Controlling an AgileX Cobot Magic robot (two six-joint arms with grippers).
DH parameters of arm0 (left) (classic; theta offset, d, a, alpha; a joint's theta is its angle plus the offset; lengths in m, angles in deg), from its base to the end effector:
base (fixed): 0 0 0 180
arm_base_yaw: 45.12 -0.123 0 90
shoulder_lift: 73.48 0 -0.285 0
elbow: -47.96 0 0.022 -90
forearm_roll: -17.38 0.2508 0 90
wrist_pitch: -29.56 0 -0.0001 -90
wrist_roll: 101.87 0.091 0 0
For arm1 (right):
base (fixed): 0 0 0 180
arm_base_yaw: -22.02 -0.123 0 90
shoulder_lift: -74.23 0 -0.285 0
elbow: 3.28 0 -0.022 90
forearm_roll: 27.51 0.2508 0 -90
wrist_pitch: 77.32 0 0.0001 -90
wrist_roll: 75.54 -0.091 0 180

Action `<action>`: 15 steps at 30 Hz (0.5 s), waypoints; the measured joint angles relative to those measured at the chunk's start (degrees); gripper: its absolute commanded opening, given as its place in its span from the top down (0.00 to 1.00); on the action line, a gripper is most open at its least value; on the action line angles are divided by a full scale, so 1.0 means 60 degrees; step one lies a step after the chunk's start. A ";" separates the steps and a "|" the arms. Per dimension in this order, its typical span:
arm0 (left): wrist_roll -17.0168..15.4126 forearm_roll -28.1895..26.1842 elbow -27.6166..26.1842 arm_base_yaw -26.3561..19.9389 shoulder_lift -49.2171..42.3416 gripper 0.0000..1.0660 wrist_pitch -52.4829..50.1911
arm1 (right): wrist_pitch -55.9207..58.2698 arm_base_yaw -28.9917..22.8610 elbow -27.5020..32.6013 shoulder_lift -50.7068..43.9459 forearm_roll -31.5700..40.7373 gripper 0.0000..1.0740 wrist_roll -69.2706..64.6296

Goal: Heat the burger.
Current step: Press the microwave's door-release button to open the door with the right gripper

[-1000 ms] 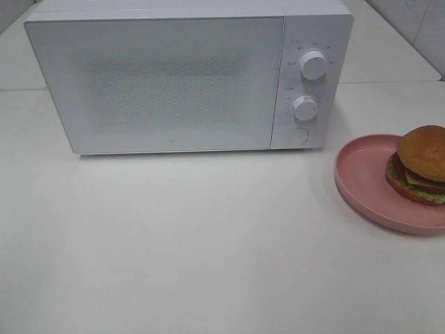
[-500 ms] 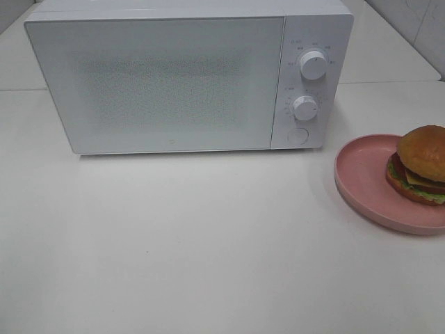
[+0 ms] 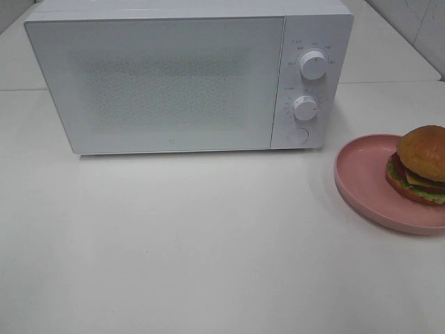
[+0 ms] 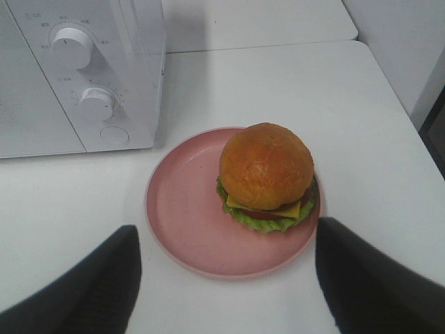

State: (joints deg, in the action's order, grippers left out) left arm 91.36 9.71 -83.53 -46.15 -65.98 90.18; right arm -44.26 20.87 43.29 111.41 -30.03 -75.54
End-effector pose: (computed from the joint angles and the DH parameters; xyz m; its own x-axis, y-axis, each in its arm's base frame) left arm -0.0058 -0.0107 0.2784 -0.4245 0.1555 -0.8920 0.1581 0.9827 0.0960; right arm 0.1010 -0.0002 0.3033 -0.4503 -0.0459 -0.8917 -0.0153 0.9989 -0.0437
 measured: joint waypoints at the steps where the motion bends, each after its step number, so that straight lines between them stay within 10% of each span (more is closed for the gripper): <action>1: 0.0000 0.0000 0.0000 0.0000 0.0000 1.00 0.0000 | -0.0162 0.0000 0.0000 0.0258 0.0000 0.39 0.0000; 15: 0.0000 0.0000 0.0000 0.0000 0.0000 1.00 0.0000 | -0.3524 0.0000 0.0000 0.3084 0.0353 0.42 0.0000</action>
State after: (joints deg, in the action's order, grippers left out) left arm 91.36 9.71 -83.53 -46.15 -65.98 90.18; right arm -65.40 20.87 43.29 129.92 -27.91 -75.54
